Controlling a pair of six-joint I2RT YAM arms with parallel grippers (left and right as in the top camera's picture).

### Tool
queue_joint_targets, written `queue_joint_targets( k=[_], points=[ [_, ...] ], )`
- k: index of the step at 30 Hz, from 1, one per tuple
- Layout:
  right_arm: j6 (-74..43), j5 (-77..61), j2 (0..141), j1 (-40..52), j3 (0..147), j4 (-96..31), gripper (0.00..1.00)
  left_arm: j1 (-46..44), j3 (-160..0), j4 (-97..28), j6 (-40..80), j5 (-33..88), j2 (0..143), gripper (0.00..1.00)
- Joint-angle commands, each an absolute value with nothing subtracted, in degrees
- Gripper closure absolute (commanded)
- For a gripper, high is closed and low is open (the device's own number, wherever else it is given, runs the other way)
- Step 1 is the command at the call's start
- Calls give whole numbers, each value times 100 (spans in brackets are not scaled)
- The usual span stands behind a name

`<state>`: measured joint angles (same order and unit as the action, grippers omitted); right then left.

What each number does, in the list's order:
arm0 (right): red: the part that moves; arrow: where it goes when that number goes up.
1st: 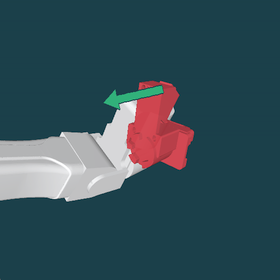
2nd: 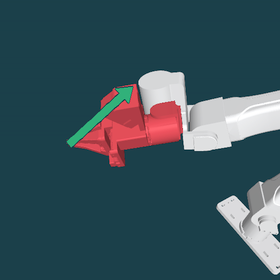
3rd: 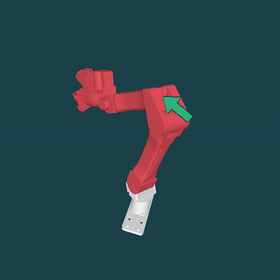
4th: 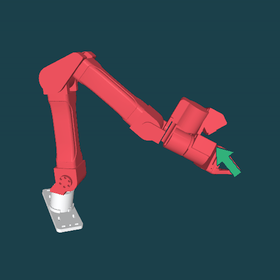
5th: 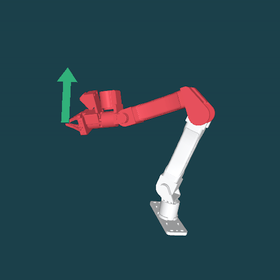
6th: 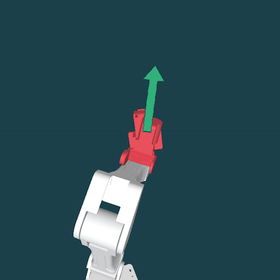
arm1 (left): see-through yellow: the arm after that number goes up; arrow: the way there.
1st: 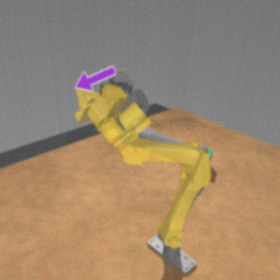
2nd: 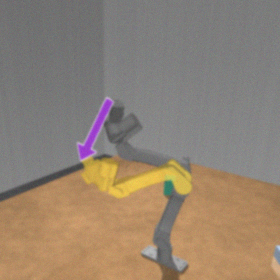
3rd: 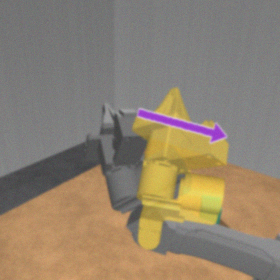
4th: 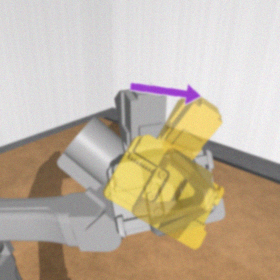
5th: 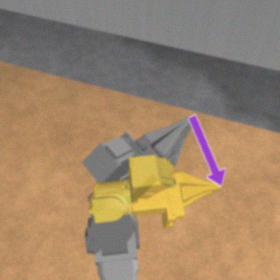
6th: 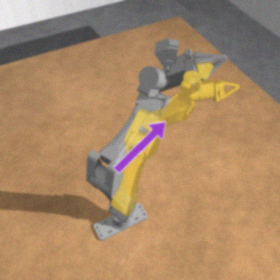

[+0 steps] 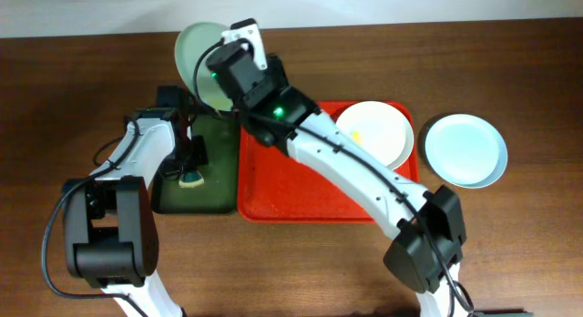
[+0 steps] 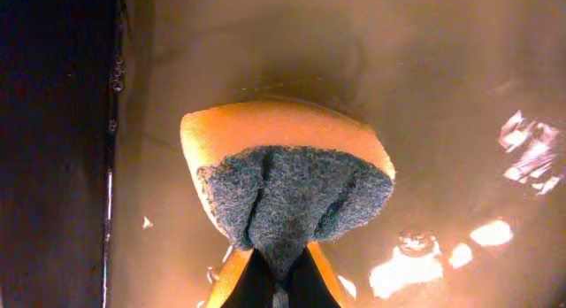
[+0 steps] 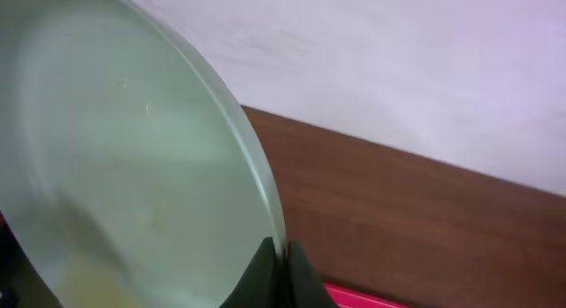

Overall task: Clean dirty plates on tray and stack at the side
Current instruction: 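Lift the mint plate with the right gripper and tilt it up, then carry the mint plate right and stack it on the light blue plate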

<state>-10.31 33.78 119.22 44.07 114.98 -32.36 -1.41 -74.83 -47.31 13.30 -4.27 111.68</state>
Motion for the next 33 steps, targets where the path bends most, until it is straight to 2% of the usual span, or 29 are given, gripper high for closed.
queue_joint_targets(
  k=[1,5,11,23,27,29,33],
  points=[
    [-716,4289,11802,4733,11646,-3089,96,-106,-7478,-4733,1411,-366,11196,100],
    [-344,5214,11804,4991,11646,-2895,96,-106,-7478,-4735,1411,-364,11196,100],
    [674,5518,11804,5271,11646,-2456,96,-106,-7478,-4735,1411,-364,11196,100],
    [692,5618,11845,5325,11642,-2462,96,-106,-7478,-4733,1409,-276,11196,100],
    [145,5596,11845,5205,11511,-2508,96,-106,-7478,-4735,1409,-279,11196,100],
    [-561,5426,11845,5070,11437,-2873,96,-106,-7478,-4733,1409,-276,11196,100],
    [-1778,3874,11845,4521,11437,-3778,96,-106,-7478,-4733,1409,-276,11196,100]
  ],
)
